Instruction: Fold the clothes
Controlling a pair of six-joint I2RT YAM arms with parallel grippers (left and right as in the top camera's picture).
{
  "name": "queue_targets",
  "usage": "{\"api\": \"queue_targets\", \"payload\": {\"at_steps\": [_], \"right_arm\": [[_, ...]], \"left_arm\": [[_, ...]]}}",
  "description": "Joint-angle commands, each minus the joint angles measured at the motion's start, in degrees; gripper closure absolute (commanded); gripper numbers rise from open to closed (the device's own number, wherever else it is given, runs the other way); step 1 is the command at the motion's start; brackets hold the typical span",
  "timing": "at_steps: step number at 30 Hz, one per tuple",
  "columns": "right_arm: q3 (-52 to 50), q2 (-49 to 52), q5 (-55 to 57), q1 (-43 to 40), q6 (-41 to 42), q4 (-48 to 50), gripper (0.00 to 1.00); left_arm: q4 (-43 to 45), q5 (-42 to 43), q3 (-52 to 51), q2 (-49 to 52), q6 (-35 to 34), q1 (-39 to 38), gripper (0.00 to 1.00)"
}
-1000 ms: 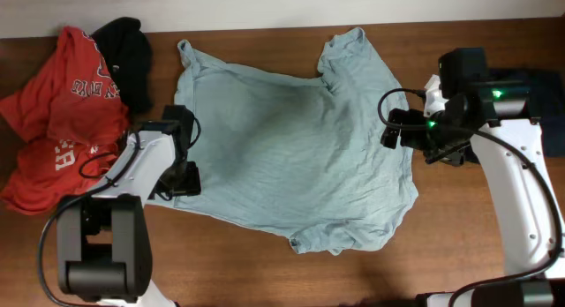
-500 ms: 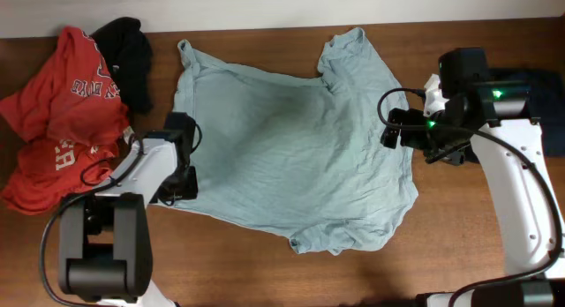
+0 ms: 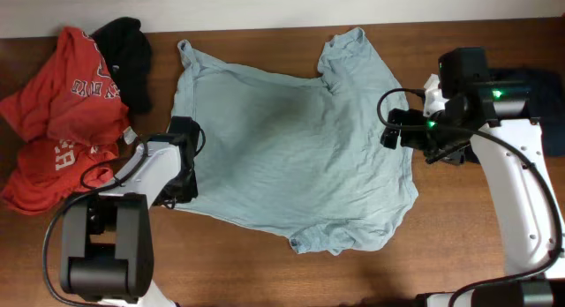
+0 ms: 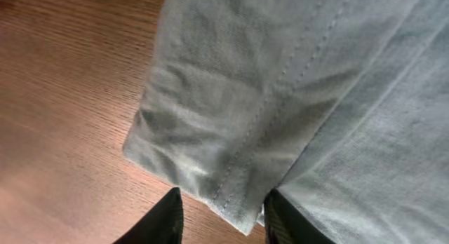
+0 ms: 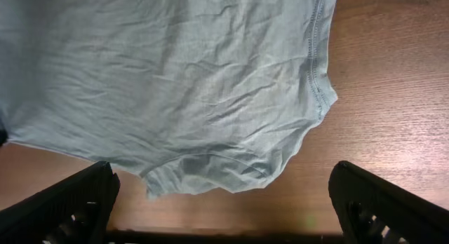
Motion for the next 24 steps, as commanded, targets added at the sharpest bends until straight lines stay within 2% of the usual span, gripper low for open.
{"api": "queue_targets", "payload": {"at_steps": [1, 4, 9, 18, 24], "right_arm": [[-0.3, -0.7, -0.7, 0.3, -1.0, 0.2, 0.01], [-0.3, -0.7, -0.7, 0.3, -1.2, 0.2, 0.01], [-0.3, -0.7, -0.7, 0.3, -1.2, 0.2, 0.01], [-0.3, -0.7, -0.6, 0.3, -1.2, 0.2, 0.01], [-0.4, -0.7, -0.7, 0.3, -2.4, 0.1, 0.01]], "left_arm": [[0.3, -1.9, -0.3, 0.4, -1.3, 0.0, 0.67], [0.7, -2.5, -0.3, 0.4, -1.6, 0.0, 0.68], [0.8, -3.2, -0.3, 0.4, -5.2, 0.0, 0.78], [3.2, -3.3, -0.3, 0.4, -5.2, 0.0, 0.99], [1.1, -4.6, 4.5, 0.4, -5.1, 0.0, 0.99]]}}
